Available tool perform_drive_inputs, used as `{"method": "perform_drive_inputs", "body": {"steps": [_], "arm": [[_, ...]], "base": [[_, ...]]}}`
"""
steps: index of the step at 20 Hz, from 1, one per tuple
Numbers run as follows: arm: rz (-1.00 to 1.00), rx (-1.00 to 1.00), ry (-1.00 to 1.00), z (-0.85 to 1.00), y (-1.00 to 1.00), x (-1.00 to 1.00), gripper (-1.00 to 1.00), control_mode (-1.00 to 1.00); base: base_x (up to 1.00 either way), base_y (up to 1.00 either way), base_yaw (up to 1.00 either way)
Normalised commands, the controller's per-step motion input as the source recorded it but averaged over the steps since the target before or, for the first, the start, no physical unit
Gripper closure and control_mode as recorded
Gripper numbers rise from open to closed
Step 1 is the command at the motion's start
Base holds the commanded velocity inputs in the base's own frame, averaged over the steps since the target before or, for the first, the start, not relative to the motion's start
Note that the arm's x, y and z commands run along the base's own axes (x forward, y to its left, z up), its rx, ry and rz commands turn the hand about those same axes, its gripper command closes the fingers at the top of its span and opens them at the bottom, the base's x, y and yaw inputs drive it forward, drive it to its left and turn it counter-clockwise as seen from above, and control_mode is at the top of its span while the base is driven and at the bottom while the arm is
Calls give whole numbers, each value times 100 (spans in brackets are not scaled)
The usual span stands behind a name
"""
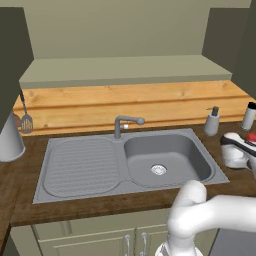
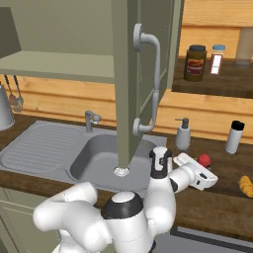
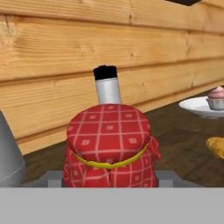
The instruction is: From the different types of pastries on the counter, select a croissant and place it on the cutting board. Then retrieve a jar of jam from the cabinet and place it alongside the croissant on the cutting board.
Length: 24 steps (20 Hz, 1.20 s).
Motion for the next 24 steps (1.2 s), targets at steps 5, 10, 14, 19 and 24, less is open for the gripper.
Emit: {"method": "perform_drive_inputs", "body": {"steps": [5,10,14,19,24], "arm": [[-6,1,0,-10,-16,8,100,-100],[-3,0,0,-23,-11,30,100,-100],[-1,0,0,-27,-3,44,100,-100],[-1,0,0,-23,-11,40,100,-100],[-2,0,0,-24,-23,28,100,-100]], "base": [[0,0,0],[0,0,0],[0,0,0],[0,0,0],[0,0,0]]}}
